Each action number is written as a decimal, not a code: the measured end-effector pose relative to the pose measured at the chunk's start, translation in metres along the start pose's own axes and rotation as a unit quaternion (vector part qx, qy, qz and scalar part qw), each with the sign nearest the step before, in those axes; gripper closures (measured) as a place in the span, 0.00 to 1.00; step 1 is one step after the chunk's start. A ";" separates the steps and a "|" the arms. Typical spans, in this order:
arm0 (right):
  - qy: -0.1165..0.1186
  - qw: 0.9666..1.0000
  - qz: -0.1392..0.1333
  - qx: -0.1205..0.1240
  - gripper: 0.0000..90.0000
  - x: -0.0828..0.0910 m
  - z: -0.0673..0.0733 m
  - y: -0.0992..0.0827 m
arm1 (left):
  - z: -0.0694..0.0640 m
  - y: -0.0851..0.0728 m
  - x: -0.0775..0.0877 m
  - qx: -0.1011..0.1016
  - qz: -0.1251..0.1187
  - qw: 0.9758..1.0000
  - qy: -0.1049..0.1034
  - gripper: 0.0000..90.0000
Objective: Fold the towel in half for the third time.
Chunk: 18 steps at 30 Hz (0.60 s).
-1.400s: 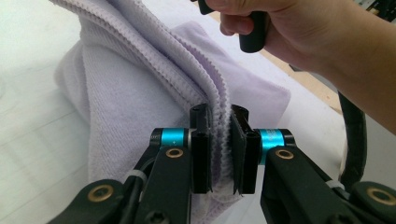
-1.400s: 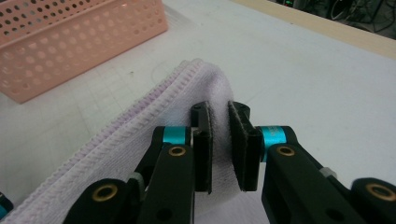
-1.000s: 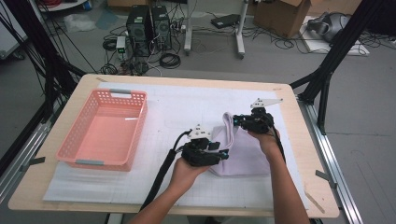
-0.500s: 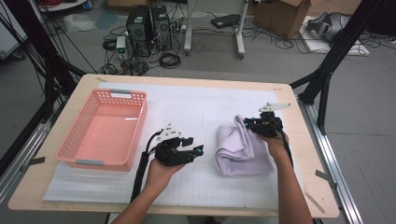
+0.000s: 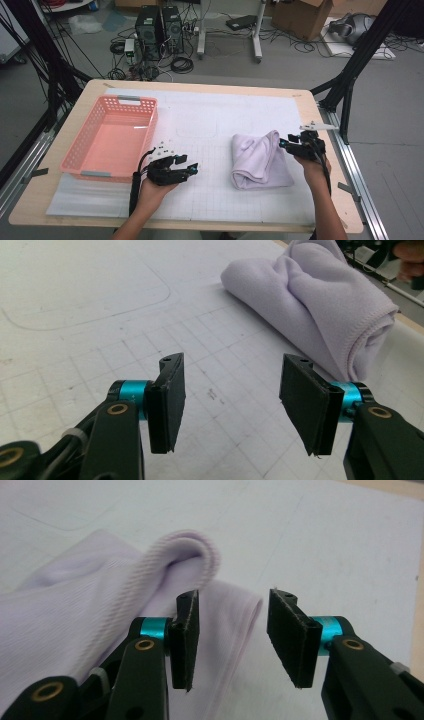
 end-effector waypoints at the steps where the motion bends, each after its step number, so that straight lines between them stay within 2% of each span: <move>1: 0.007 1.000 -0.007 -0.008 0.59 0.004 0.002 -0.006 | 0.000 0.000 0.001 0.000 -0.001 1.000 -0.002 0.49; 6: 0.024 1.000 -0.011 -0.016 0.54 0.017 0.021 -0.036 | 0.001 -0.001 0.002 -0.011 -0.004 1.000 0.000 0.48; 11: 0.070 0.997 -0.029 -0.031 0.45 0.017 0.041 -0.055 | 0.002 -0.001 0.003 -0.010 -0.008 1.000 -0.002 0.48; 16: 0.111 0.993 -0.017 -0.043 0.38 0.007 0.057 -0.056 | 0.002 -0.002 0.004 -0.011 -0.009 1.000 -0.003 0.48; 18: 0.116 0.993 -0.011 -0.028 0.39 0.003 0.064 -0.054 | 0.002 -0.002 0.004 -0.012 -0.009 1.000 -0.003 0.48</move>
Point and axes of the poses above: each handheld gripper's, and its own axes: x roughly backward along the jaws, y roughly out of its top, z roughly to its left, the point moved 2 cm from there along -x, roughly forward along the jaws, and after that the axes turned 9 degrees about z, right-handed, at the moved point
